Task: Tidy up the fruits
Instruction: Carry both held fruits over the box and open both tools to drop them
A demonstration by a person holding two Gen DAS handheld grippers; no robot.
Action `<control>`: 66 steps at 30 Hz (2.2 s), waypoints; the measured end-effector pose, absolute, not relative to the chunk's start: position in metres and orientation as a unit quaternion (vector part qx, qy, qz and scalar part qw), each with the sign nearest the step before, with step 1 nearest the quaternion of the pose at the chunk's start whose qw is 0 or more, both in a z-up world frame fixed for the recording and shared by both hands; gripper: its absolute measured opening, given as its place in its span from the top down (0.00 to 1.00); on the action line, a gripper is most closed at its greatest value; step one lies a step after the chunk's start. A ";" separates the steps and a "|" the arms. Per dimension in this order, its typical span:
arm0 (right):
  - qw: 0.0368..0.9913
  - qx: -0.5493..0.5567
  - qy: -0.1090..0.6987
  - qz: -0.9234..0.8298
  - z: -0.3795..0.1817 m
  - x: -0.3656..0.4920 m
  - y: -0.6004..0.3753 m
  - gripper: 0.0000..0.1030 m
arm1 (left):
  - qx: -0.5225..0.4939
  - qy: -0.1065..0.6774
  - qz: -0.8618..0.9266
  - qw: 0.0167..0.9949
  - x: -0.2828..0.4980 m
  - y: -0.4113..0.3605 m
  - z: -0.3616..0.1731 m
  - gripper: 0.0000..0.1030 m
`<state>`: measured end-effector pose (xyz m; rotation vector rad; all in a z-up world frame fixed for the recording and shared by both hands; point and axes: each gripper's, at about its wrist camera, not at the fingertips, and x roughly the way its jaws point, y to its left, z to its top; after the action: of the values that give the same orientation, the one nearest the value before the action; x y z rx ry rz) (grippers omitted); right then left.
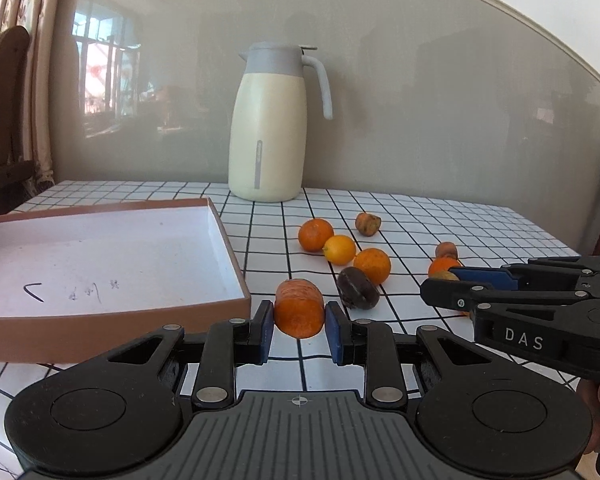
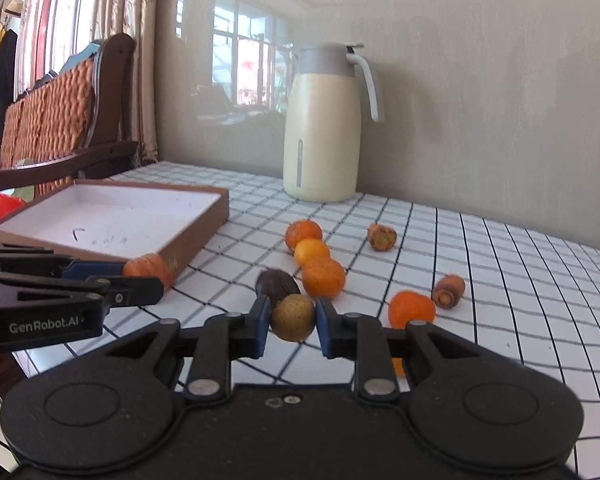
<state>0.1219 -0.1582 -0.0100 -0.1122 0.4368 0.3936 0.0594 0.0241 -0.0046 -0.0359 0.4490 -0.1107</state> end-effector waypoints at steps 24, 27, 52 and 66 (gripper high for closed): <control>0.937 -0.056 0.175 0.298 0.016 0.135 -0.034 0.84 | -0.050 0.172 0.135 0.975 0.014 0.192 0.021 0.73; 0.935 -0.060 0.173 0.302 0.015 0.141 -0.021 0.84 | -0.061 0.169 0.151 0.972 0.016 0.209 0.020 0.73; 0.961 -0.069 0.114 0.241 0.005 0.184 -0.006 0.06 | -0.049 0.126 0.202 0.970 0.044 0.232 0.016 0.00; 0.958 -0.062 0.142 0.243 0.018 0.172 -0.020 0.06 | 0.001 0.127 0.224 0.966 0.032 0.196 0.029 0.00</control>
<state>0.1717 -0.0203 0.0177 -0.1265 0.2876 0.4931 0.0319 0.1960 0.0289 0.0025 0.2570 0.4521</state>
